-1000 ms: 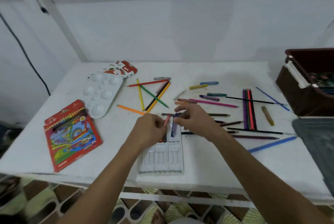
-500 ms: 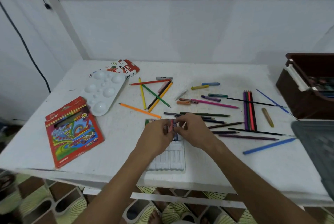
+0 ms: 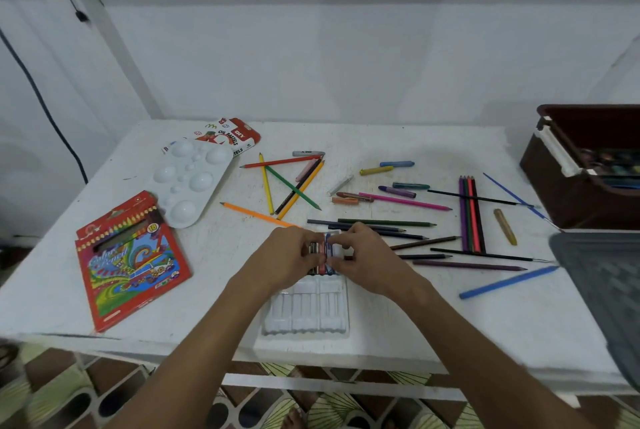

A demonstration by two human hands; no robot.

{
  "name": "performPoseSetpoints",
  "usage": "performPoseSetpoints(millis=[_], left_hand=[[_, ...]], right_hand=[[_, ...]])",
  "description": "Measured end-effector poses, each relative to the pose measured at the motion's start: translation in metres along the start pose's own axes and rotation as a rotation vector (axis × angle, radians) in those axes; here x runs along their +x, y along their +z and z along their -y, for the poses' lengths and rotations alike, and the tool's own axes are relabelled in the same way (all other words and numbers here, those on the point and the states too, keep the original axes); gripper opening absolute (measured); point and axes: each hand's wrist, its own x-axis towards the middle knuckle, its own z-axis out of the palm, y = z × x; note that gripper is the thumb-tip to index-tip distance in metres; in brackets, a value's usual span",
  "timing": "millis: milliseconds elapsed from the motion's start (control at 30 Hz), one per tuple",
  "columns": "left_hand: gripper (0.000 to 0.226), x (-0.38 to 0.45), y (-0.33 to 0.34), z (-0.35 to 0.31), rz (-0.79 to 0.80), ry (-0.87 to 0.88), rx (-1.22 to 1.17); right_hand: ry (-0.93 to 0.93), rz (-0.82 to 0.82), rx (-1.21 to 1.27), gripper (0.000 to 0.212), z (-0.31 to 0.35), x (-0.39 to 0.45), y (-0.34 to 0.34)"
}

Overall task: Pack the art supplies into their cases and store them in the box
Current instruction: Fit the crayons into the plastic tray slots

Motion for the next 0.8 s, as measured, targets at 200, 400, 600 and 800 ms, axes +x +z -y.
performPoseSetpoints(millis=[200,400,600,800], left_hand=[[0.020,0.005,0.004,0.004,0.018,-0.020,0.081],[0.014,0.008,0.006,0.004,0.016,-0.026,0.089],[0.024,0.020,-0.012,-0.001,0.045,-0.048,0.009],[0.028,0.079,-0.023,-0.016,-0.116,0.020,0.109]], right_hand=[[0.046,0.003,-0.053,0.044,-0.003,0.003,0.002],[0.061,0.020,-0.064,0.046,-0.005,0.006,0.002],[-0.010,0.006,-0.050,0.035,-0.014,0.011,-0.018],[0.001,-0.174,-0.091,0.023,-0.037,0.045,-0.061]])
